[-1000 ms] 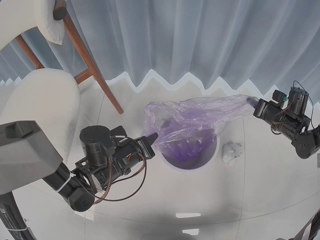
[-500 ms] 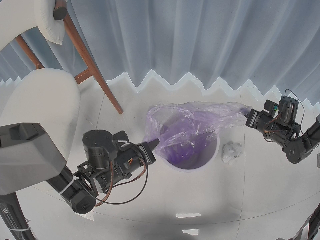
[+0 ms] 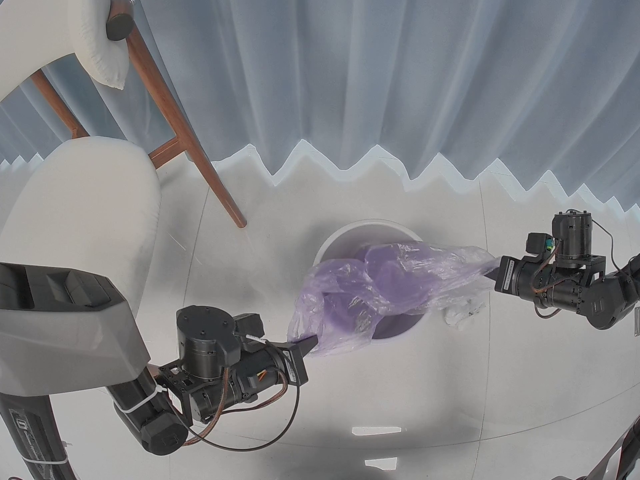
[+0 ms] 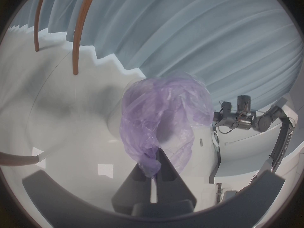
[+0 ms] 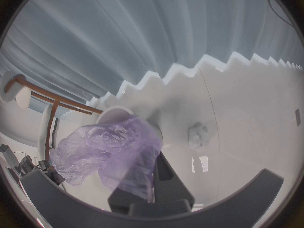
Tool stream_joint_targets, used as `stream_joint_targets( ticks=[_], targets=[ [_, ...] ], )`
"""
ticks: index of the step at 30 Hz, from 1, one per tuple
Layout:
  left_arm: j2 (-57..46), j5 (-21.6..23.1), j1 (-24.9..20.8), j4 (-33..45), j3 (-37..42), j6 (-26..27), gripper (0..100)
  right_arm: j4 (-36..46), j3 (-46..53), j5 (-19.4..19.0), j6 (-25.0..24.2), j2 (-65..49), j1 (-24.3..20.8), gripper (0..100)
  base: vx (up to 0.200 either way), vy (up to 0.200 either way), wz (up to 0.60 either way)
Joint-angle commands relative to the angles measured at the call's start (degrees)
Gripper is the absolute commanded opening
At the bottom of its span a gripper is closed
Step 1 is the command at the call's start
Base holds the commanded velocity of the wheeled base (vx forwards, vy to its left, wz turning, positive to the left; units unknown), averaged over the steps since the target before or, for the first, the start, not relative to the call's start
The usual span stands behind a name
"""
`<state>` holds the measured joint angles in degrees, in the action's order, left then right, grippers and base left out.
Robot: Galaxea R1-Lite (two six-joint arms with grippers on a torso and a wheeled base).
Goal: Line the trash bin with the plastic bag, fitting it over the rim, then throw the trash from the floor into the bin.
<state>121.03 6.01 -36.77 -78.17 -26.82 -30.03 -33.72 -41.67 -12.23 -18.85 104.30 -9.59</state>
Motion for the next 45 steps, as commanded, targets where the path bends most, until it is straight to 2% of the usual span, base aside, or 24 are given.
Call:
stream_joint_targets(
  ticks=[1, 5, 6, 10, 17, 24, 28, 33, 40, 45],
  targets=[
    [-0.5, -0.2, 0.2, 2.7, 2.6, 1.2, 0, 6.2, 0.0, -0.3, 0.6, -3.3, 0.4, 0, 0.000, 0.000, 0.00],
    [0.1, -0.9, 0.2, 5.5, 2.8, 1.4, 0, 7.0, 0.8, -0.3, 2.3, -2.3, 0.3, 0, 0.000, 0.000, 0.00],
    [1.2, -2.7, 0.4, 7.2, 2.8, 2.4, 0, 6.9, 1.6, 0.1, 3.1, -0.2, 0.3, 0, 0.000, 0.000, 0.00],
    [5.0, -5.7, 1.8, 6.9, 2.7, 6.6, 0, 6.6, 2.2, 0.3, 4.2, 1.8, 0.3, 0, 0.000, 0.000, 0.00],
    [8.3, -7.3, 2.3, 6.4, 1.9, 7.4, 0, 6.0, 1.8, 2.6, 4.4, 6.6, 0.3, 0, 0.000, 0.000, 0.00],
    [12.1, -8.1, 3.5, 6.0, -2.6, 7.3, 0, -1.2, 1.8, 4.0, 4.7, 11.8, 0.2, 0, 0.000, 0.000, 0.00],
    [14.1, -8.0, 5.2, 0.6, -3.8, 7.3, 0, -6.8, 1.4, 5.5, 4.8, 14.5, 0.3, 0, 0.000, 0.000, 0.00],
    [16.1, -8.2, 5.4, -2.2, -6.7, 7.3, 0, -14.3, 0.5, 5.9, 4.7, 16.1, 0.4, 0, 0.000, 0.000, 0.00],
    [17.0, -8.2, 5.6, -2.8, -8.1, 7.3, 0, -18.1, -0.7, 6.1, 4.6, 16.5, 1.1, 0, 0.000, 0.000, 0.00],
    [19.2, -10.8, 6.7, -6.7, -11.4, 7.4, 0, -23.2, -2.2, 6.9, 4.6, 17.7, 1.1, 0, 0.000, 0.000, 0.00]
  ],
)
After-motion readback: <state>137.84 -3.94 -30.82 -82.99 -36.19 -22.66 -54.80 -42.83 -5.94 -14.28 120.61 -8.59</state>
